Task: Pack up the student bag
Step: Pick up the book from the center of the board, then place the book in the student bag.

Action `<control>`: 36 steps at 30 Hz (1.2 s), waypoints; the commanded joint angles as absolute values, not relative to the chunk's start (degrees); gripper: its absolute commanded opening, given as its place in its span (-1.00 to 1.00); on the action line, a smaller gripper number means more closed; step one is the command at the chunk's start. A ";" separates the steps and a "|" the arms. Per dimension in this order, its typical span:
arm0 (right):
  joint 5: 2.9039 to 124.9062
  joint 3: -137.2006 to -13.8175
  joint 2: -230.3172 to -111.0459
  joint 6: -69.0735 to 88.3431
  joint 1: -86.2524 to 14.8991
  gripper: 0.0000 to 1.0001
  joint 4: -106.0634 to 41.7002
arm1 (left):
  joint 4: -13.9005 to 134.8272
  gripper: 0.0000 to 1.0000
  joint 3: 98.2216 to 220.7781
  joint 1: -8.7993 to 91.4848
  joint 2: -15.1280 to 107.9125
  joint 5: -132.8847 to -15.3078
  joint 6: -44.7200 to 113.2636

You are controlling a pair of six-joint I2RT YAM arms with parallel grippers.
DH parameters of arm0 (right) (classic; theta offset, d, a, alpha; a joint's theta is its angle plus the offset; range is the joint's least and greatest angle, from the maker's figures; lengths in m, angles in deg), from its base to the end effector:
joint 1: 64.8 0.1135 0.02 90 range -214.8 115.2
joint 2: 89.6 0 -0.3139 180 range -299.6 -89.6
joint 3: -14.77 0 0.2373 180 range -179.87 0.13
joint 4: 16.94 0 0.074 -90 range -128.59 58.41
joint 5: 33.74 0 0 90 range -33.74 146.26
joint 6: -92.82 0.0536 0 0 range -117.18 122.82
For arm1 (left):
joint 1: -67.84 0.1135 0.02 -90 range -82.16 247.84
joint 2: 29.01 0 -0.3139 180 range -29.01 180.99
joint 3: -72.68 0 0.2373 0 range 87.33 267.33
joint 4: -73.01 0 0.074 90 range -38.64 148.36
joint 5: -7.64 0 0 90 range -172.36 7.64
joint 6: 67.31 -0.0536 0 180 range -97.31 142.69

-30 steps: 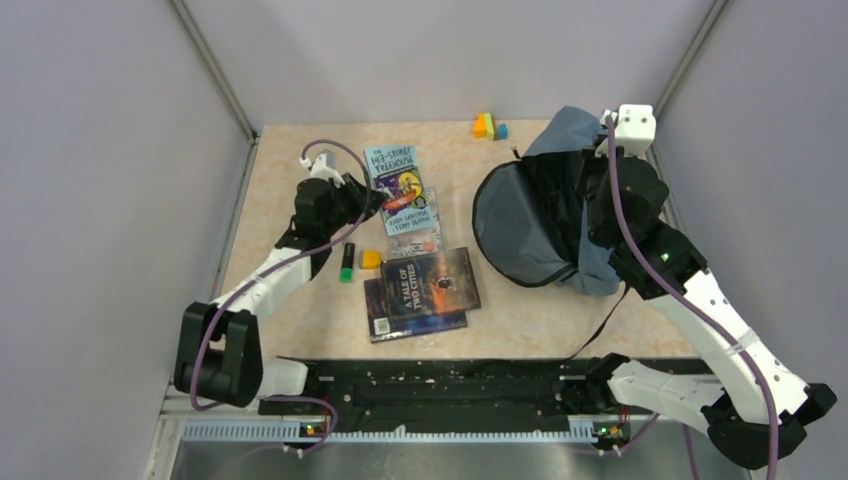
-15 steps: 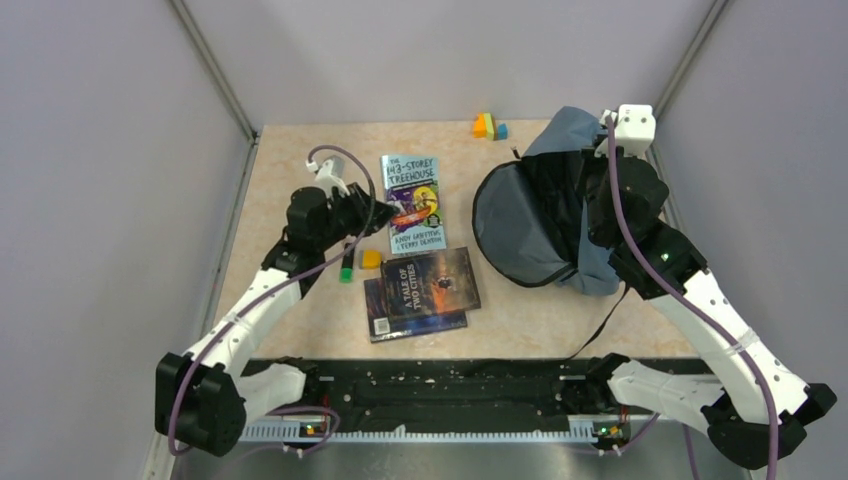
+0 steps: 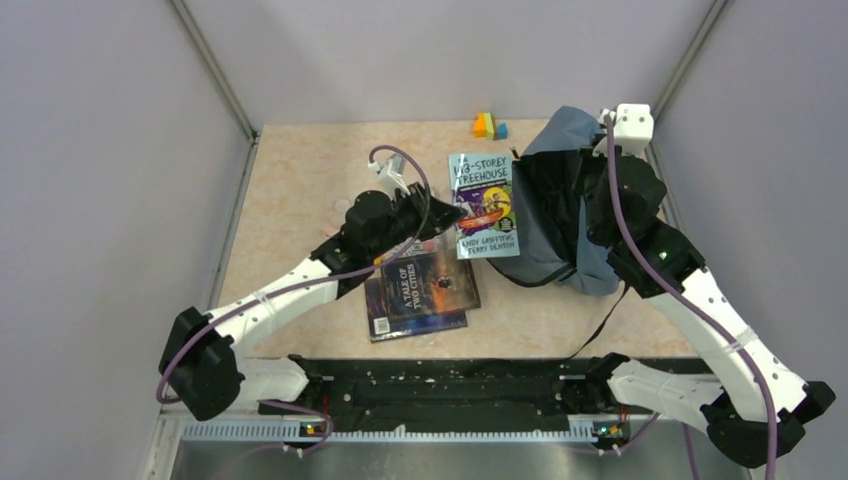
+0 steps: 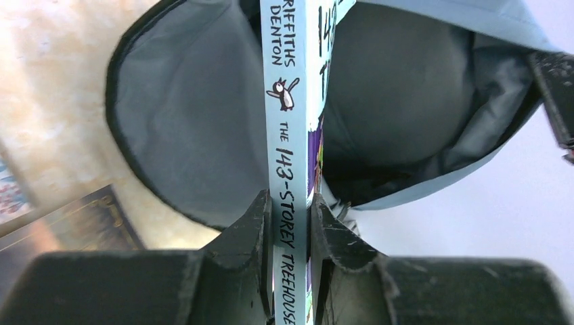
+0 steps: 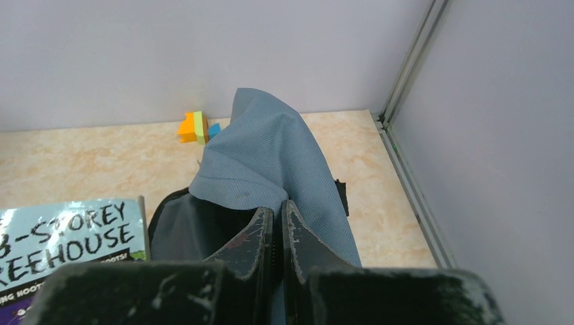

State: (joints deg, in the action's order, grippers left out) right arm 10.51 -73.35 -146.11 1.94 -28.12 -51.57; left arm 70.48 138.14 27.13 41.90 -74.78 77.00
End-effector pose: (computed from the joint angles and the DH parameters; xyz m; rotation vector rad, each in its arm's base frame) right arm 0.1514 0.0649 0.4938 0.0852 1.6078 -0.1643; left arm 0.2072 -0.1876 0.3699 -0.1163 1.8995 -1.3033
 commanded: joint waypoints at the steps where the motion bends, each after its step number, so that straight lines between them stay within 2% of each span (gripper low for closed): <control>1: 11.25 -75.34 -146.35 2.39 -28.24 -1.00 -49.90 | 84.43 -1.00 143.57 25.12 44.25 -78.97 82.64; 11: 11.83 -75.88 -147.13 2.38 -28.23 -1.00 -50.20 | 90.76 -1.00 148.92 20.33 52.64 -81.82 87.43; 19: 12.41 -76.20 -147.55 2.38 -28.24 -1.00 -50.34 | 94.09 -1.00 148.72 17.44 58.91 -88.86 92.73; 36: 10.70 -76.51 -147.49 3.54 -28.24 -1.00 -49.97 | 81.42 -1.00 148.77 13.70 58.81 -97.26 90.10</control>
